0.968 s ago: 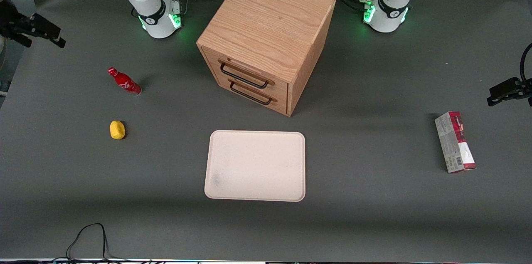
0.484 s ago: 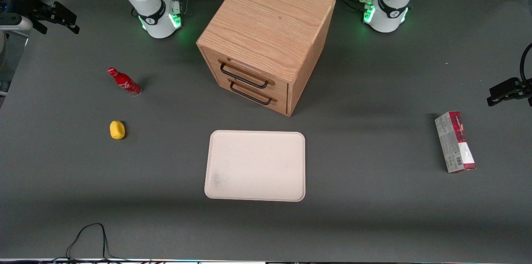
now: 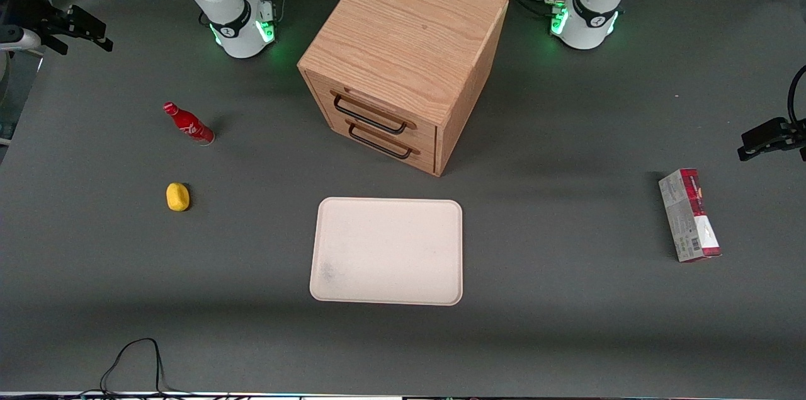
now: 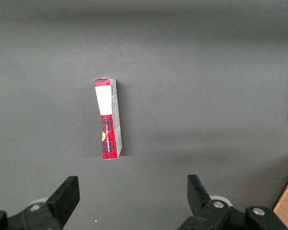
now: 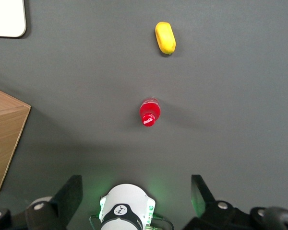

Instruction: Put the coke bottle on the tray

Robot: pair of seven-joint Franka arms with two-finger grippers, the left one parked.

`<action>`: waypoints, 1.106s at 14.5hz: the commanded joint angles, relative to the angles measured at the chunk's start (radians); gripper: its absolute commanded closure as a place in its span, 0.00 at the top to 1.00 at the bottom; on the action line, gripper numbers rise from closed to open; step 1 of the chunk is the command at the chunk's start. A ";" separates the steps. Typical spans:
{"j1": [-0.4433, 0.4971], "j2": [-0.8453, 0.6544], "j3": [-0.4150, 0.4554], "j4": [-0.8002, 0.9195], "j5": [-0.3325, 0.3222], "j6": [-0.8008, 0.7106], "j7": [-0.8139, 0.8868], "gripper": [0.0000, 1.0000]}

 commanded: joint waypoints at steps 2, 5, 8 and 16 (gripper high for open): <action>0.009 -0.026 0.008 -0.080 -0.030 0.090 0.001 1.00; 0.008 -0.024 0.006 -0.192 -0.030 0.218 0.003 1.00; 0.008 -0.024 0.000 -0.290 -0.030 0.319 0.003 1.00; 0.006 0.066 -0.022 -0.395 -0.032 0.491 0.001 1.00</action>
